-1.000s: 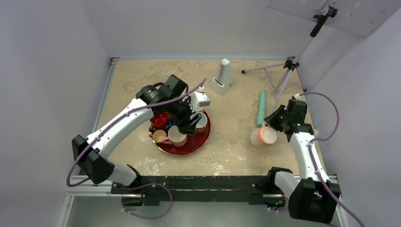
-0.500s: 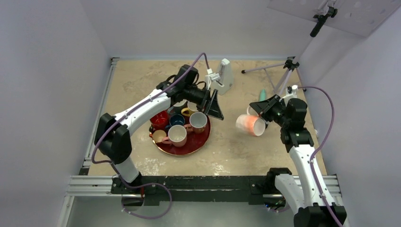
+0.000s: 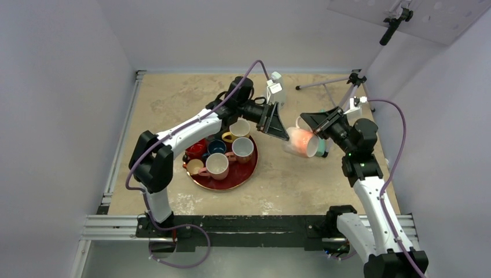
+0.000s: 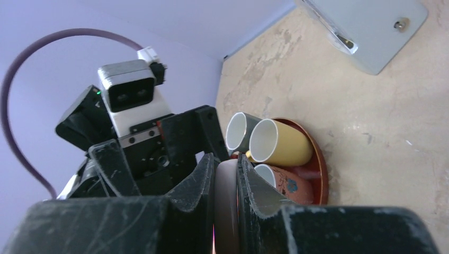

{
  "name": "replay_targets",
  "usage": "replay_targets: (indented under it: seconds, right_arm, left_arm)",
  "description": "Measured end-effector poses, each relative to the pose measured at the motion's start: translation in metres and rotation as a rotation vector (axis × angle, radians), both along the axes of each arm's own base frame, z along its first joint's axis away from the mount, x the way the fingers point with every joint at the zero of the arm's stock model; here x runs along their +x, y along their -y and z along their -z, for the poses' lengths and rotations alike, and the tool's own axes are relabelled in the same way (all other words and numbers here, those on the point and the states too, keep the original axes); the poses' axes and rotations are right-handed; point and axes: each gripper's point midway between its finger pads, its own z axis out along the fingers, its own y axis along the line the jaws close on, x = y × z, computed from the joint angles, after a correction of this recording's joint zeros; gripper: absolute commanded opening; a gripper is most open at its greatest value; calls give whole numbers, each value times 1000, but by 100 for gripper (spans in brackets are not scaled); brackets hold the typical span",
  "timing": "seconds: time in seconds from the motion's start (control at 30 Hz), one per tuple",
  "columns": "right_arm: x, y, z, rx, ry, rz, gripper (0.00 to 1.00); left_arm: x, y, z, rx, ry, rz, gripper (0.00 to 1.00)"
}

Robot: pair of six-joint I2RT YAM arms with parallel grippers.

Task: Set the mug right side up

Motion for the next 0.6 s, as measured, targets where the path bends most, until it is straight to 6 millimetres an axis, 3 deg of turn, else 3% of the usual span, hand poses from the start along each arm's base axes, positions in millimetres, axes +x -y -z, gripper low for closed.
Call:
replay_targets:
  seconds: [0.1, 0.13, 0.2, 0.27, 0.3, 0.47, 0.6]
  right_arm:
    - [1, -4, -9, 18, 22, -9, 0]
    - [1, -5, -10, 23, 25, -11, 0]
    - [2, -6, -11, 27, 28, -11, 0]
    - [5, -6, -11, 31, 27, -2, 0]
    - [7, -6, -12, 36, 29, -3, 0]
    - [6, -13, -34, 51, 127, -37, 0]
    - [5, -13, -34, 51, 150, -31, 0]
  left_arm:
    - [3, 5, 0, -15, -21, 4, 68]
    - [3, 7, 0, -21, -27, 6, 60]
    - [1, 9, -3, -37, -42, 22, 40]
    - [-3, 12, -10, -63, -51, 43, 9]
    - [-4, 13, -14, -75, -56, 51, 0]
    - [-7, 3, -32, -115, -129, 111, 0]
    - [-8, 2, -36, -123, -141, 113, 0]
